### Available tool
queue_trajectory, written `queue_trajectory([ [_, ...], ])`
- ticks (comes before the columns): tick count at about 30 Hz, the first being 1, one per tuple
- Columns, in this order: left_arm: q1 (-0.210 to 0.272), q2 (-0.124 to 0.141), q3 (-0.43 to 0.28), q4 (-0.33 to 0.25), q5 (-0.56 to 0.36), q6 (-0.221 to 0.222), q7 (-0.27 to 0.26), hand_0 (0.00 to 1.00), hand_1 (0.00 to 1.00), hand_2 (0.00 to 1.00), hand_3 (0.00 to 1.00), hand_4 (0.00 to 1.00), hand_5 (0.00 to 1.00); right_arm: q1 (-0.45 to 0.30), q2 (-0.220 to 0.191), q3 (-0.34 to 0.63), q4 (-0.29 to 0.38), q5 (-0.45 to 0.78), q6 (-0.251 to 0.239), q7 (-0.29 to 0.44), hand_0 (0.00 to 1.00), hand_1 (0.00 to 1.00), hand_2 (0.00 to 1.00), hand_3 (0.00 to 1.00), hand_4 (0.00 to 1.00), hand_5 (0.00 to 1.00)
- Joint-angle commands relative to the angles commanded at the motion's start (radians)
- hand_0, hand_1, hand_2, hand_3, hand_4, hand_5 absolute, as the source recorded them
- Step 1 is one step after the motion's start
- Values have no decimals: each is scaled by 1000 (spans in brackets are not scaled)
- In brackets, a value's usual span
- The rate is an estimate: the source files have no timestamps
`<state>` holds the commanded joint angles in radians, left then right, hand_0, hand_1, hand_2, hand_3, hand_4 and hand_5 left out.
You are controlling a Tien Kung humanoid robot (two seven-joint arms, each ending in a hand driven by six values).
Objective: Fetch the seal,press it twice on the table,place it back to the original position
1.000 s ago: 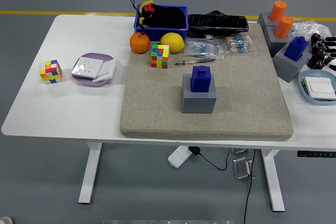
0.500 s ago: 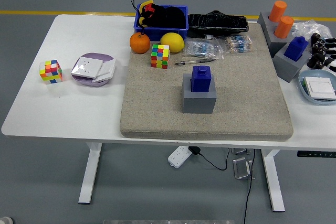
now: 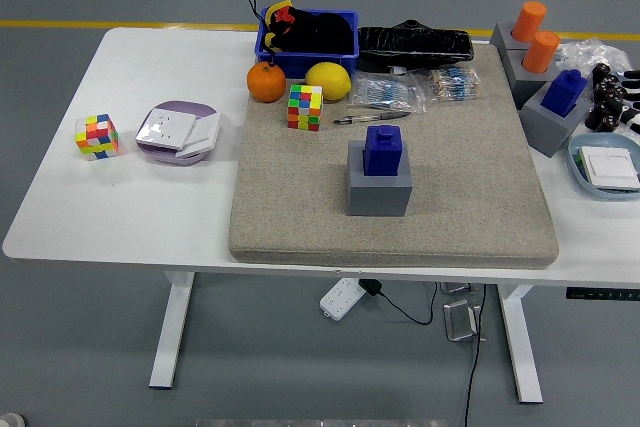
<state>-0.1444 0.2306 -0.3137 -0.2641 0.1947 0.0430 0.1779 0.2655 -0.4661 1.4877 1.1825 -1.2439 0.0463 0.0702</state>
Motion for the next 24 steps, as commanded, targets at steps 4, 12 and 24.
queue_trajectory([
  [4, -1, 0, -3, -1, 1, 1, -1, 793, 745, 736, 762, 625, 444, 0, 1, 0, 0, 1, -1, 0, 778, 701, 717, 702, 901, 277],
  [12, -2, -1, 6, 0, -5, -1, 0, 793, 745, 736, 763, 626, 445, 3, 3, 3, 1, 0, 0, -1, 775, 700, 719, 703, 900, 274],
  [24, -1, 0, -1, -1, 2, 0, 0, 793, 744, 737, 762, 627, 446, 2, 5, 0, 4, -2, 1, -4, 776, 699, 717, 703, 901, 272],
])
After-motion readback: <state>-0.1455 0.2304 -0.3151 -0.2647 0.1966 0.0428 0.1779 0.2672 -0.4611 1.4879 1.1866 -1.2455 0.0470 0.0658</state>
